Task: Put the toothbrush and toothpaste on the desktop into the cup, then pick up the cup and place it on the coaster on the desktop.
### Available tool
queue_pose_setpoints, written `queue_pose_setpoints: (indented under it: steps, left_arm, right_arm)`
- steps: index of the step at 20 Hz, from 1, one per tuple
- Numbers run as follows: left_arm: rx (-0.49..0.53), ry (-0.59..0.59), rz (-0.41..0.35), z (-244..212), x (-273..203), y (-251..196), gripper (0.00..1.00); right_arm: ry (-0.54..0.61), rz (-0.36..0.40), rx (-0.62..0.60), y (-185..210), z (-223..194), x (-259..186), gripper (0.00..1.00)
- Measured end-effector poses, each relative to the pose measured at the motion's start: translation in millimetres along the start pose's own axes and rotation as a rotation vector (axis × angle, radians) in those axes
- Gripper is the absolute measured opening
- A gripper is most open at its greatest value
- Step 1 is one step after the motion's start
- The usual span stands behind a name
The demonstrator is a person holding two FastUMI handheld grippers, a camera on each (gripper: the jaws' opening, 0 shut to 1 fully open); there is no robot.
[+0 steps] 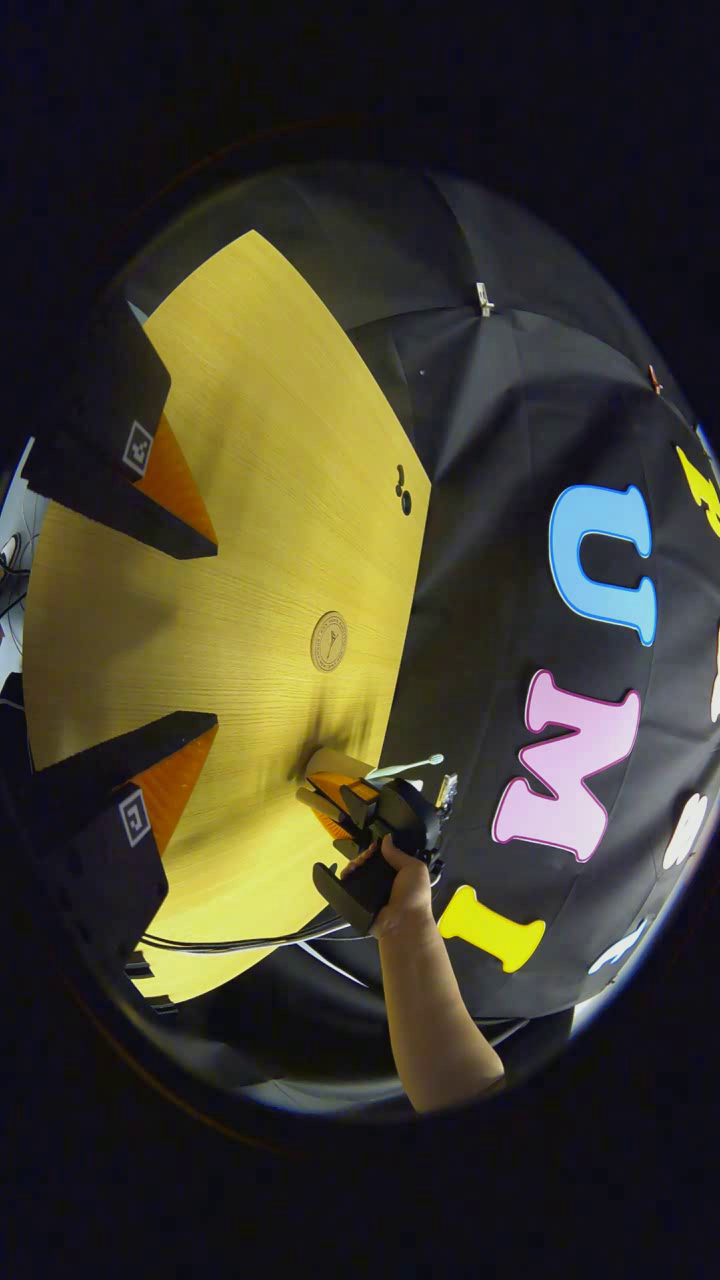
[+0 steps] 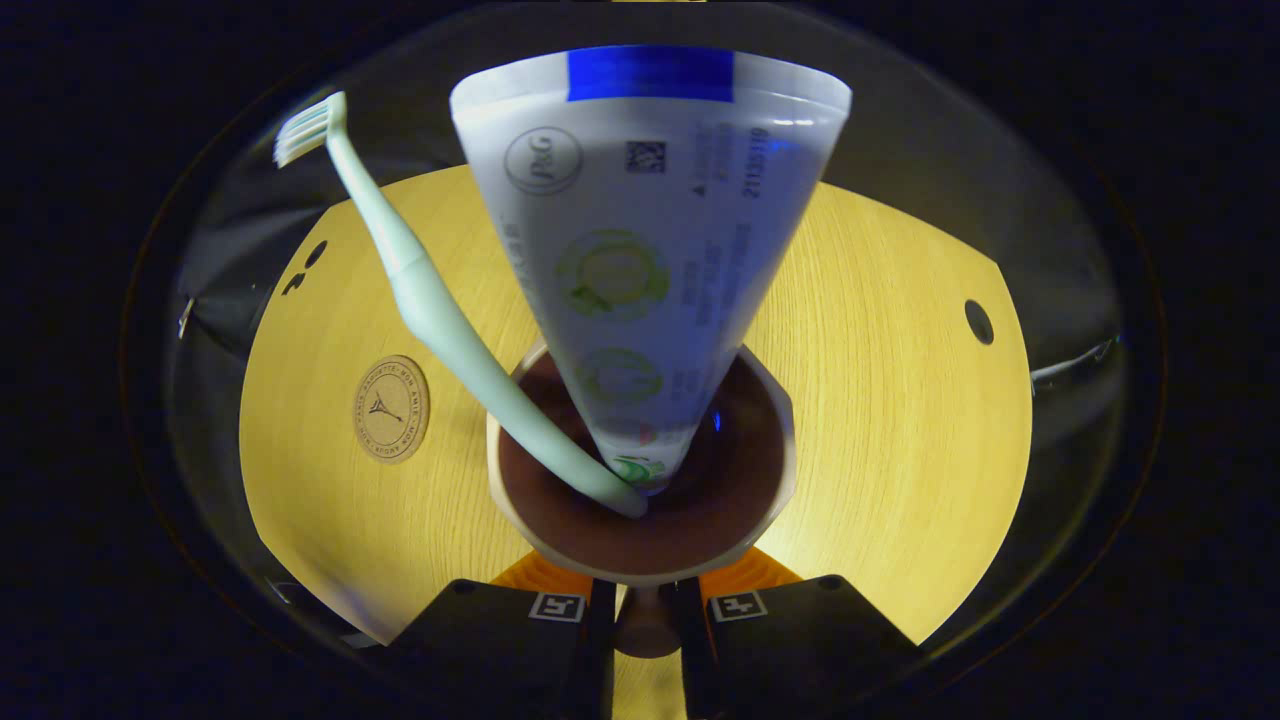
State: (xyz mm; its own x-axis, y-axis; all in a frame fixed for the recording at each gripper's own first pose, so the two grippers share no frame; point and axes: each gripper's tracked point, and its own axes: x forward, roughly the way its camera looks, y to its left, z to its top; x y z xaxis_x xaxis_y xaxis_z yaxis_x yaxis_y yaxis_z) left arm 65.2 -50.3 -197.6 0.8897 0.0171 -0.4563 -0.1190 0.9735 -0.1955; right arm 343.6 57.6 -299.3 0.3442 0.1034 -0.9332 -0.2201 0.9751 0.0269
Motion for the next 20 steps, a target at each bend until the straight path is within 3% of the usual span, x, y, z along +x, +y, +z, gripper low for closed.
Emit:
queue_pose_setpoints:
  steps: [10, 20]
  left_arm:
    - [0.009, 0.015, -0.009, -2.8, -1.0, 6.6, 0.97]
    - [-0.005, 0.044, 0.061, -13.0, -10.2, 41.1, 0.97]
  right_arm:
    - [-0.084, 0.068, -0.15, 62.2, 33.9, -32.3, 0.3]
    - [-0.015, 0.12, -0.263, 150.1, 36.0, 0.5, 0.3]
